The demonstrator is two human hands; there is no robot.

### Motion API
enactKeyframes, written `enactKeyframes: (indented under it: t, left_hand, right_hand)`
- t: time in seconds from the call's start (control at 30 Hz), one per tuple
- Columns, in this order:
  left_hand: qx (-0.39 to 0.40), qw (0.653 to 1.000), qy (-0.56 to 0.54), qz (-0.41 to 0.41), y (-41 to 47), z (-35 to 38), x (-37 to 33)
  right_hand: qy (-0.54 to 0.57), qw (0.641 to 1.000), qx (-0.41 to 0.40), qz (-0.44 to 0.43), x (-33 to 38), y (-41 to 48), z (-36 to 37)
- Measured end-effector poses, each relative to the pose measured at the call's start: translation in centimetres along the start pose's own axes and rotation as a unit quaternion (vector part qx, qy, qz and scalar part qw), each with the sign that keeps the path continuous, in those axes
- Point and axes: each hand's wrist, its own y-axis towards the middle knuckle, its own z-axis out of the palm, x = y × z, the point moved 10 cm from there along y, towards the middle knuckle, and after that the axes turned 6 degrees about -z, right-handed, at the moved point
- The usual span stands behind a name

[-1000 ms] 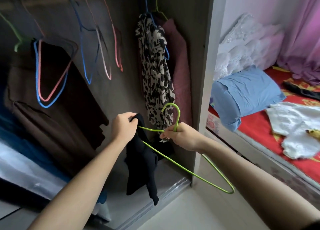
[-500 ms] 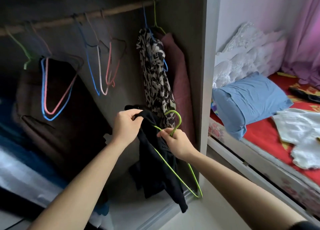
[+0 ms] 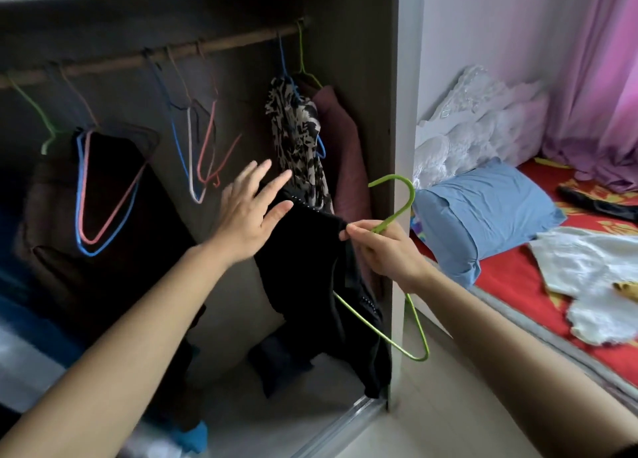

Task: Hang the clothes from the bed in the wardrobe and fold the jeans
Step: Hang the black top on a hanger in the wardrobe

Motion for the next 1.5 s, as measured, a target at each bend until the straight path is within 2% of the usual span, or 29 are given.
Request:
enactKeyframes:
  t: [0.07,0.13,0.23,0.4,0.57,0.67,0.77,0.87,0.97,1.07,1.13,1.17,1.2,1.27,1.33,1.4,1.5]
  left_hand:
    - [0.065,0.998,0.002,0.012,1.1,0.8,-0.3]
    - [0.081,0.995,-0.050,0.034,1.4,0.9,-1.4]
    - [0.057,0.990,-0.120,0.043,0.9,1.2,-3.1]
    - [0.017,0.995,-0.098,0.031,0.7,2.6,-5.8]
    - [-0.079,0.993,-0.067,0.065,0.6,1.5,-8.1]
    - [-0.156,0.987,-0.030,-0.008,0.6,-0.3,-7.5]
    - [-0.183,0.979,-0.043,-0.082,0.9,-1.2,-5.3]
    - [-0.194,0.970,-0.071,-0.127,1.1,-1.7,-2.7]
    - [-0.212,0.959,-0.103,-0.160,1.1,-2.6,-0.6]
    - [-0.222,0.943,-0.165,-0.186,1.2,-3.3,0.7]
    - [-0.221,0.939,-0.186,-0.189,1.3,-3.6,1.1]
    - [-0.219,0.938,-0.188,-0.190,1.2,-3.6,1.2]
    - [-0.217,0.939,-0.185,-0.193,1.1,-3.7,1.3]
    - [-0.210,0.940,-0.174,-0.203,0.9,-3.6,1.4]
    - [-0.205,0.940,-0.177,-0.209,0.7,-3.4,1.5]
    - [-0.200,0.935,-0.188,-0.223,0.5,-3.2,1.9]
    - [-0.201,0.925,-0.203,-0.251,0.2,-3.0,2.9]
  right_hand:
    - [-0.024,0.999,0.021,-0.004,1.1,0.0,-0.8]
    - [-0.056,0.998,0.026,0.002,1.5,-0.1,-1.8]
    - [-0.062,0.998,0.011,0.013,1.0,-0.3,-2.7]
    - [-0.010,0.999,0.011,0.036,-0.5,-0.6,-1.4]
    - [0.040,0.998,0.006,0.055,-0.5,-0.7,-1.0]
    - [0.046,0.997,0.044,0.048,0.3,-0.9,0.1]
    - [0.099,0.984,0.135,0.059,0.3,-1.7,2.1]
    - [0.201,0.943,0.202,0.174,-2.3,-3.5,2.6]
    - [0.222,0.900,0.252,0.279,-6.2,-5.8,2.8]
    - [0.164,0.905,0.255,0.298,-8.8,-6.9,3.5]
    - [0.058,0.943,0.227,0.236,-8.9,-6.2,3.5]
    - [-0.035,0.961,0.222,0.162,-7.9,-5.6,3.4]
    - [-0.148,0.962,0.217,0.070,-6.4,-5.1,3.4]
    - [-0.335,0.911,0.198,-0.134,-2.8,-5.2,4.1]
    - [-0.374,0.881,0.180,-0.229,-0.8,-6.0,5.0]
    - [-0.333,0.892,0.181,-0.246,-0.4,-6.2,5.1]
    - [-0.212,0.953,0.165,-0.139,-2.2,-5.5,3.8]
